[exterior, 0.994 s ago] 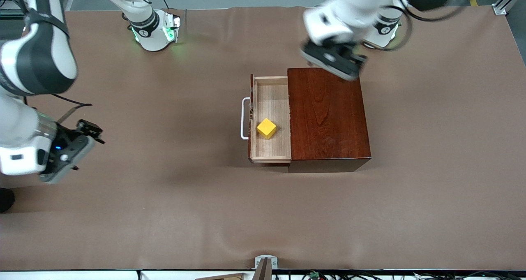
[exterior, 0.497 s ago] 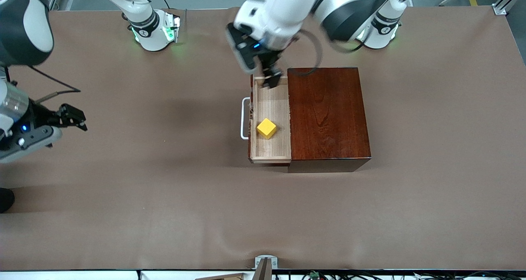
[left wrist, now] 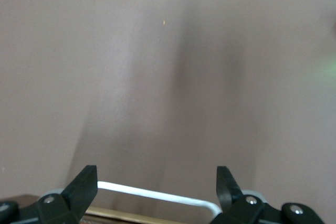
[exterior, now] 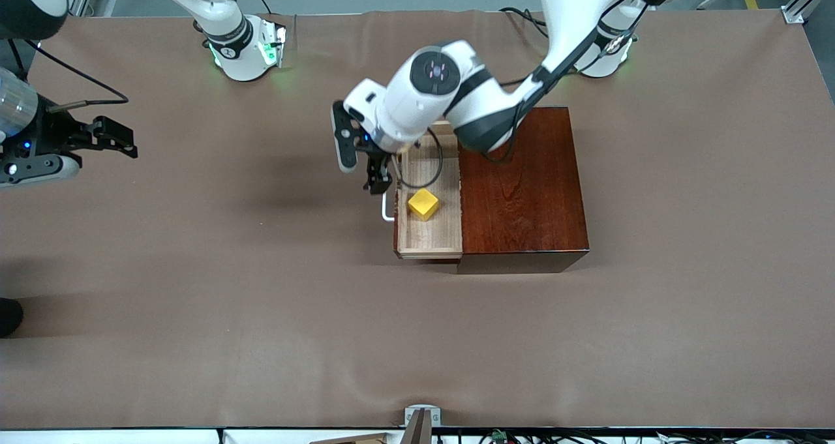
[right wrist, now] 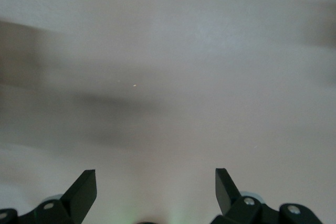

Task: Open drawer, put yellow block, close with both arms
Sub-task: 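Move the left gripper back to the drawer front while the right gripper retracts, then push the drawer shut with the left gripper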

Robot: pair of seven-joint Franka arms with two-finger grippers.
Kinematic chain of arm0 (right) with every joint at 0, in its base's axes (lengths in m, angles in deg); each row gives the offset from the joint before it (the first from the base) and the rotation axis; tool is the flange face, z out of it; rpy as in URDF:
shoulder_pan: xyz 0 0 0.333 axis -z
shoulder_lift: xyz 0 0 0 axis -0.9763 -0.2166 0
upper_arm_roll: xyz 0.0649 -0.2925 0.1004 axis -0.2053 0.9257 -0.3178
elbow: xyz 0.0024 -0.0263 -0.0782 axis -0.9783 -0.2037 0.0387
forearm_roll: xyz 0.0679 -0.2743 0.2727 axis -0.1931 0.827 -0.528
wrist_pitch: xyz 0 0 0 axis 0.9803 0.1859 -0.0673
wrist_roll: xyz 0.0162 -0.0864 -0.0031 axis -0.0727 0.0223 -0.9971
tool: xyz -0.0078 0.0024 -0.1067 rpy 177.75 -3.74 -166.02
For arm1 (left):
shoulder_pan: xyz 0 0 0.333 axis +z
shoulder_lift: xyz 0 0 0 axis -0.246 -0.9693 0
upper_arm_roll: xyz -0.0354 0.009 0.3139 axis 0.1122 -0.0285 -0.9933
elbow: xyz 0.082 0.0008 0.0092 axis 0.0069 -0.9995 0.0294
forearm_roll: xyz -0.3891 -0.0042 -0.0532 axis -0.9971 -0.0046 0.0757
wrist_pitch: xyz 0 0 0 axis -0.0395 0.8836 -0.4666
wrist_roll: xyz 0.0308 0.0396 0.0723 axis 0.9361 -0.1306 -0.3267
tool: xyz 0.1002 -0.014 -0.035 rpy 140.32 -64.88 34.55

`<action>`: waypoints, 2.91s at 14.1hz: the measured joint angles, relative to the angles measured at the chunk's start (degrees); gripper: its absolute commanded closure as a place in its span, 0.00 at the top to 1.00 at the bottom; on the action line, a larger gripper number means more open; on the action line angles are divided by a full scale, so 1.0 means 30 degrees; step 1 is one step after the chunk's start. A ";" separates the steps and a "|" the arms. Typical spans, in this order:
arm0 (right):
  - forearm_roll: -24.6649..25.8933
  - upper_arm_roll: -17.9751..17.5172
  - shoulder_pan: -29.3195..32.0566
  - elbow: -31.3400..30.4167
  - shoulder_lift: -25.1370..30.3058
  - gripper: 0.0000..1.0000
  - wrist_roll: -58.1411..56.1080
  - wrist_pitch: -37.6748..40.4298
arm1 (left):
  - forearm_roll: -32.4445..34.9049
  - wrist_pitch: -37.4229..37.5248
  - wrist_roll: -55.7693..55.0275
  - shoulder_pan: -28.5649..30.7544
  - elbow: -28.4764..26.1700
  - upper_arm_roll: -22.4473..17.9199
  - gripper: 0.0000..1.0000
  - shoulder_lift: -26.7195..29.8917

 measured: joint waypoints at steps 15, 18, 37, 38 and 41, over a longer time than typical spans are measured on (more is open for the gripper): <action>-0.0044 0.0421 0.0206 0.1689 0.0304 1.00 0.1551 0.1187 | 0.2730 0.1352 0.1295 -0.3252 0.0341 -0.3830 1.00 -0.0954; 0.0027 0.0448 0.0219 0.1661 0.0296 1.00 0.1604 0.1191 | 0.3117 0.2060 0.1556 -0.3269 0.0397 -0.3822 1.00 -0.0953; 0.0027 0.0427 0.0227 0.1663 0.0262 1.00 0.1747 0.1617 | 0.4680 1.0177 0.1607 -0.3207 0.1577 -0.5190 1.00 -0.0697; 0.0027 0.0454 0.0238 0.1663 0.0230 1.00 0.1746 0.1614 | 0.4727 1.0596 0.1607 -0.3171 0.1563 -0.5336 1.00 -0.0684; 0.0026 0.0360 0.0199 0.1664 0.0199 1.00 0.1746 0.1289 | 0.4801 1.0819 0.1607 -0.3144 0.1541 -0.5422 1.00 -0.0685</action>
